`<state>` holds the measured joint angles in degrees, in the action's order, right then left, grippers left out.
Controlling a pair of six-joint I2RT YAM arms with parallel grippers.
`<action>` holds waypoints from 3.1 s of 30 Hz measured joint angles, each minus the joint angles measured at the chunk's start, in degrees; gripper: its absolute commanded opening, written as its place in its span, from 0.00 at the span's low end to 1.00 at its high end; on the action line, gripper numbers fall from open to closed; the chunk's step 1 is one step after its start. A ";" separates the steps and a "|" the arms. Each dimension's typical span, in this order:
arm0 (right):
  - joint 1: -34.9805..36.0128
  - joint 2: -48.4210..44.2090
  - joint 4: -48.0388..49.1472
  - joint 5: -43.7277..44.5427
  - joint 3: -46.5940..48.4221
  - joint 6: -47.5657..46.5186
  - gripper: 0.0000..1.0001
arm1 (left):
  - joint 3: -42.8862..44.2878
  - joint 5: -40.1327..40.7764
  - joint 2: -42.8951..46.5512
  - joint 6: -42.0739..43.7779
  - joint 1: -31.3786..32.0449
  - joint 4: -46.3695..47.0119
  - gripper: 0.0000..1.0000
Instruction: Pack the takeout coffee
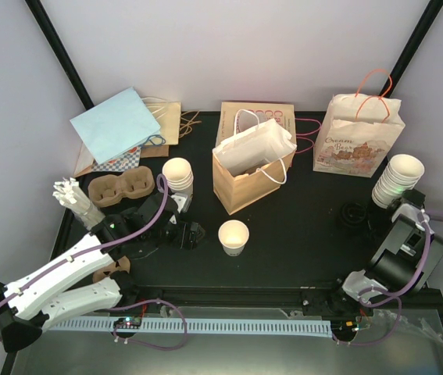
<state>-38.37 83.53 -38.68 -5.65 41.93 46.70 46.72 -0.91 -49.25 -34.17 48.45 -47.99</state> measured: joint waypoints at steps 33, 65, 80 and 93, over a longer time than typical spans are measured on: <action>7.82 -0.87 1.27 -0.52 -1.18 4.87 0.01 | 0.00 -0.02 0.02 0.00 0.00 -0.02 0.93; 5.53 -26.73 -18.82 18.75 6.34 4.44 0.01 | 0.00 -1.68 1.33 -0.02 0.00 -0.07 0.93; 1.68 -30.99 -24.72 23.37 6.67 2.91 0.01 | -0.59 -3.58 3.52 0.02 0.00 0.00 0.93; -0.52 -28.55 -27.87 24.06 6.12 6.34 0.01 | -1.01 -4.50 3.61 0.15 0.00 -0.04 0.93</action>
<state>-38.89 54.98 -66.54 18.41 48.05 53.04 45.71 -5.41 -45.65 -34.02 48.45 -48.03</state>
